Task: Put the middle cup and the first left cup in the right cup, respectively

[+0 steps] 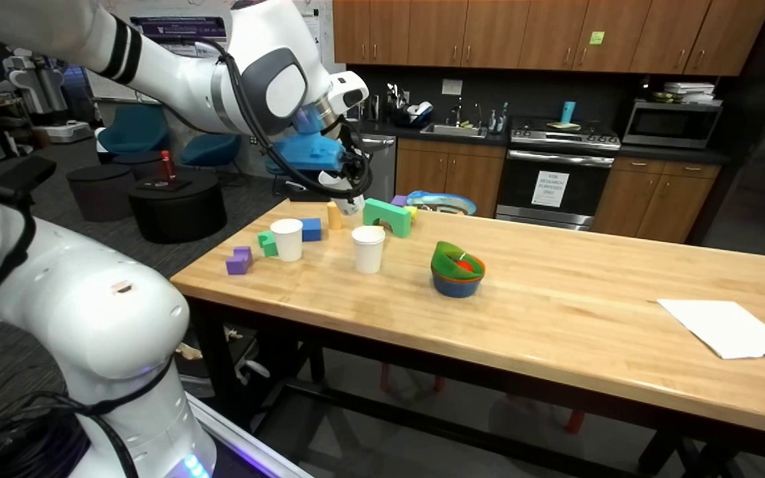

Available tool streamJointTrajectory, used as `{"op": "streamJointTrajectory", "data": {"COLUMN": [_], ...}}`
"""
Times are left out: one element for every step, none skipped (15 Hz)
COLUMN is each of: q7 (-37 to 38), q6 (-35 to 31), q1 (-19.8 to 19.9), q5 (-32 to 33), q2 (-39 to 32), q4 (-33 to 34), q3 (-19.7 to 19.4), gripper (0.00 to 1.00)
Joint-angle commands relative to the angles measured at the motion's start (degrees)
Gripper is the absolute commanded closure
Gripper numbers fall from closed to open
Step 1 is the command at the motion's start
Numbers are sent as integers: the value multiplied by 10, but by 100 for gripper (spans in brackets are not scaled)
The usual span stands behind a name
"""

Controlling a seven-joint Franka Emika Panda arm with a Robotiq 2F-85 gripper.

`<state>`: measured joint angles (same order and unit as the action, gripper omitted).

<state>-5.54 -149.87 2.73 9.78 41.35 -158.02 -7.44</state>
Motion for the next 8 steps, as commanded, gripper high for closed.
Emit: {"op": "streamJointTrajectory", "data": {"q7": [-30,-36,-46,-53,-59,-65,-69,-74], "q6": [-9,-9,-8,-6,-7,-6,-5,-4], "q1": [-8,-10,-18,-20,-24,-29,-31,-35], "q5": [-29,-36,-47,-55,-62,-72,-78,-85], "q2": [-48,-58,-68,-76,-87,-99,-108,-119], "q4": [32,39,47,54,61,68,74,80], "q3": [-16,-20,-27,-30,-34,-38,-39,-42], "gripper": [100,100,100,100,100,100,100,100]}}
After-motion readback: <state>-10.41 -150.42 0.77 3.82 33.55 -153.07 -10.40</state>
